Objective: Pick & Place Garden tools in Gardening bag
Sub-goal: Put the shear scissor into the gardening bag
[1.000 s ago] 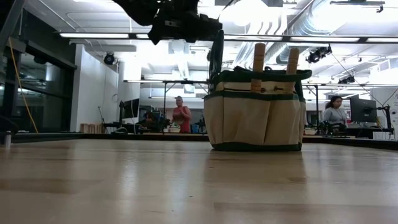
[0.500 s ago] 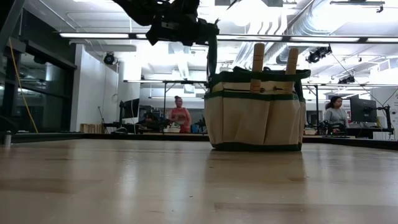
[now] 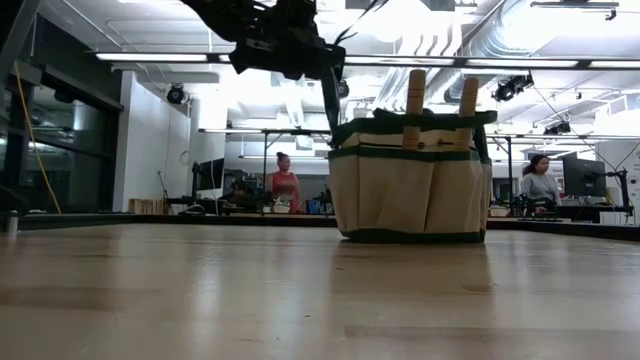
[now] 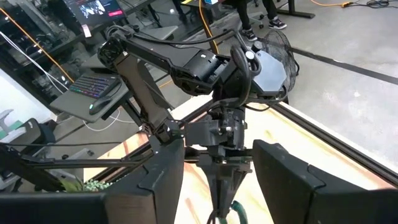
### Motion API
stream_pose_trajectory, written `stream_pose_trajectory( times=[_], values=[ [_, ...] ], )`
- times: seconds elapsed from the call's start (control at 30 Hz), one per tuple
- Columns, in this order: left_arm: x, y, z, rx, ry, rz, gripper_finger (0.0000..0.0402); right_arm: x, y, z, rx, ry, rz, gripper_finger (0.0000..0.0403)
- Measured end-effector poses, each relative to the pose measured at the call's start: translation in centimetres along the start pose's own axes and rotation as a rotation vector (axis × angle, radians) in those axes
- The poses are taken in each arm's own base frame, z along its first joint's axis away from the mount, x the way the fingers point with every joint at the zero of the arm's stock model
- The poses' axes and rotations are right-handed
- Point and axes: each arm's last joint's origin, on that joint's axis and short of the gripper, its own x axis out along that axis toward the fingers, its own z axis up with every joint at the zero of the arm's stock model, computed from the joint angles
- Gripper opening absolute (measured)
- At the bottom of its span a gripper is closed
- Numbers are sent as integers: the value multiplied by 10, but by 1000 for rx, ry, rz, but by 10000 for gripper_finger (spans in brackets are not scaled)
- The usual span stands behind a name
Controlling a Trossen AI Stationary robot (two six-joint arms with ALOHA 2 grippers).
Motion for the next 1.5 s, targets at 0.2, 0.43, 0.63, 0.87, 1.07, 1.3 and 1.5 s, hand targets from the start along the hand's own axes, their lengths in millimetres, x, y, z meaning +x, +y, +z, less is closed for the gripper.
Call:
stream_pose_trajectory(
  times=[0.2,0.43,0.63,0.87,1.07,1.3,1.5],
  values=[
    [0,-2,-1,-24,-2,-19,0,0,0,0,0,0,0,183],
    [-2,-1,1,-7,34,23,0,0,0,-1,-2,6,-3,183],
    [0,0,-4,-20,90,53,0,0,0,-1,-3,6,-3,183],
    [0,3,-4,-21,153,121,0,0,-1,-1,-8,4,-8,183],
    [3,6,-3,-52,241,230,0,0,-1,-1,-10,-6,-26,183],
    [2,0,-5,-48,254,172,0,0,-1,-1,-12,0,-29,183],
    [12,-1,1,-16,173,119,0,0,-2,-1,-12,-3,-34,183]
  ],
)
